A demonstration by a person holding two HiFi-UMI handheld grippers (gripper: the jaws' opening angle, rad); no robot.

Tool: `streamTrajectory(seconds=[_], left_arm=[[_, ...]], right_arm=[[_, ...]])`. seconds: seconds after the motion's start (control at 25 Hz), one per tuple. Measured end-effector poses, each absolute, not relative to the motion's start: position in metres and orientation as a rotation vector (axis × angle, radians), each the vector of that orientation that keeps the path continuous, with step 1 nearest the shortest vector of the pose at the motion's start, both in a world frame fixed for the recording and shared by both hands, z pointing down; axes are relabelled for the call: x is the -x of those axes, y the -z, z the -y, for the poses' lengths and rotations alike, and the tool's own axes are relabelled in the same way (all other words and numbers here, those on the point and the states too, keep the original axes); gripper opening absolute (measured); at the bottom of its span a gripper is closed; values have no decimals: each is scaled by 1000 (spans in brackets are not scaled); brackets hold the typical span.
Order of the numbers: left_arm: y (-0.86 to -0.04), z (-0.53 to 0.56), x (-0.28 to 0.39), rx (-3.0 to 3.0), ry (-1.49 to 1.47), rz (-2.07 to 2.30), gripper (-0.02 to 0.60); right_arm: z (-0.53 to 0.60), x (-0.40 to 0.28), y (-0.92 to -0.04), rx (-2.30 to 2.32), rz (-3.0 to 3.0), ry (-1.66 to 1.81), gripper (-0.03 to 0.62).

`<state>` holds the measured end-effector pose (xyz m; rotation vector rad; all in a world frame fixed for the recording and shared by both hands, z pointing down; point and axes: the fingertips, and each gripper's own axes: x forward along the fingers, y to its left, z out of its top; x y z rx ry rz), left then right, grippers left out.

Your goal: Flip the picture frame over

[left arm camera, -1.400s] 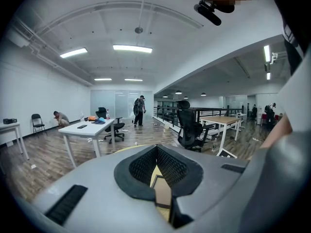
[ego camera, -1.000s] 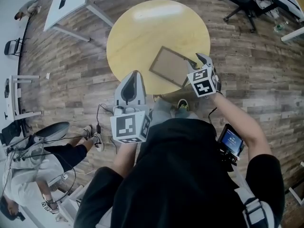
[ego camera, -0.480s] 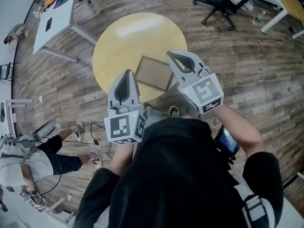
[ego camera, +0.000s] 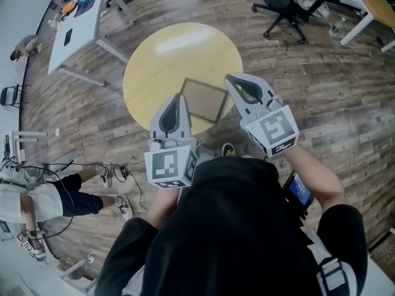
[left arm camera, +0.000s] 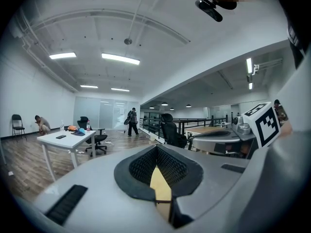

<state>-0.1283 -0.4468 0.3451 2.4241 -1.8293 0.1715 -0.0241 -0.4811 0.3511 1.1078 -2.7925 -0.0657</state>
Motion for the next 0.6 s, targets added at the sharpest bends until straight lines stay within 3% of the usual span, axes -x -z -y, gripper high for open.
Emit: streamTrajectory(seconds=[0.6], left_arm=[[-346,460,119,-2443,-177,1802,23]], right_arm=[[492,18,-360,-1110,2768,58,18]])
